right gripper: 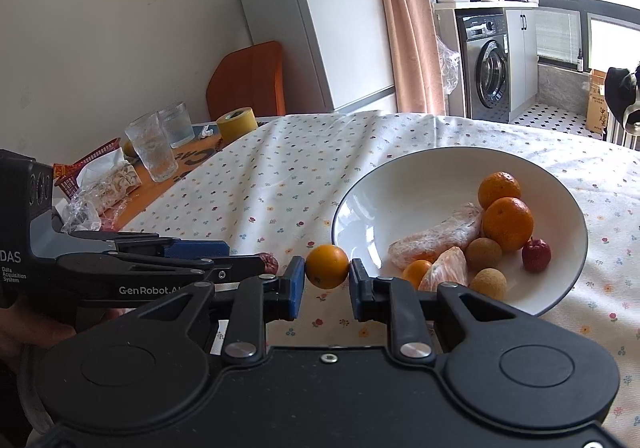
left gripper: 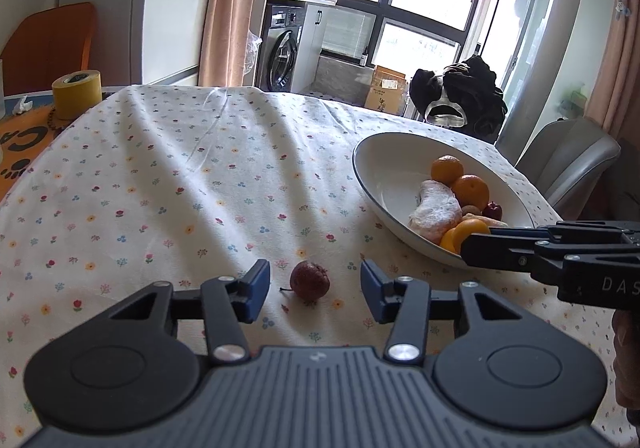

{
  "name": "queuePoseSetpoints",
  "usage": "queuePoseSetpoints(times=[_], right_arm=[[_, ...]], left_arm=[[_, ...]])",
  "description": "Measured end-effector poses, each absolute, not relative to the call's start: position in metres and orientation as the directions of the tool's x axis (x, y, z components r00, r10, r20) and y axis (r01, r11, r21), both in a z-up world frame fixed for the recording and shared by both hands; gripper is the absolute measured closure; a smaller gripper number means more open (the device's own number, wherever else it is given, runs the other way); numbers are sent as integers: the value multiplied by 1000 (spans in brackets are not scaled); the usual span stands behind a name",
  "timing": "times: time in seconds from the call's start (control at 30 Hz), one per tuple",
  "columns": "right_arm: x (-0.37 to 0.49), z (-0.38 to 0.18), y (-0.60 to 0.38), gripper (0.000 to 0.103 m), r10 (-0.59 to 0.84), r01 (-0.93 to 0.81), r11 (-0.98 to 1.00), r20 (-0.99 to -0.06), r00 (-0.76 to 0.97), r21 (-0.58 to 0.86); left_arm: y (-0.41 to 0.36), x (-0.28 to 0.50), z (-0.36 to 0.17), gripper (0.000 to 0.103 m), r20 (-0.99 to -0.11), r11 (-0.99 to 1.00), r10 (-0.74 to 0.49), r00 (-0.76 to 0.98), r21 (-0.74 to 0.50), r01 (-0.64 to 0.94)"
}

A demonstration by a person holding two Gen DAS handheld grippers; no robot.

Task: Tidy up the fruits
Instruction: 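Grasp the orange fruit with the right tool while the left tool grasps a dark red fruit, then carry the dark red fruit into the bowl with the left tool while the right tool drops its orange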

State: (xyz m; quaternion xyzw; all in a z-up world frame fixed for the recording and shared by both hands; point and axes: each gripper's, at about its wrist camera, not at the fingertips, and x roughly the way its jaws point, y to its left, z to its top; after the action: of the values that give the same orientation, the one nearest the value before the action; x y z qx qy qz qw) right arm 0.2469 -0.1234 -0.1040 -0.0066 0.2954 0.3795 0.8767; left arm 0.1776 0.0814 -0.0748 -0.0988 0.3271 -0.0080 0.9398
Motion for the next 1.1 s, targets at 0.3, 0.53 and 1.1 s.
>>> queuePoseSetpoints(times=[0.3, 0.53, 1.1], right_arm=[[260, -97, -129, 81, 647, -650, 731, -514, 563, 209], [274, -93, -134, 81, 640, -633, 743, -506, 578, 217], [294, -83, -165, 81, 612, -594, 775, -490, 620, 215]], left_arm=[[77, 200, -88, 81, -669, 981, -80, 739, -183, -60], [80, 206, -68, 81, -636, 978, -71, 769, -195, -71], [41, 242, -43, 81, -592, 985, -128, 796, -170, 33]])
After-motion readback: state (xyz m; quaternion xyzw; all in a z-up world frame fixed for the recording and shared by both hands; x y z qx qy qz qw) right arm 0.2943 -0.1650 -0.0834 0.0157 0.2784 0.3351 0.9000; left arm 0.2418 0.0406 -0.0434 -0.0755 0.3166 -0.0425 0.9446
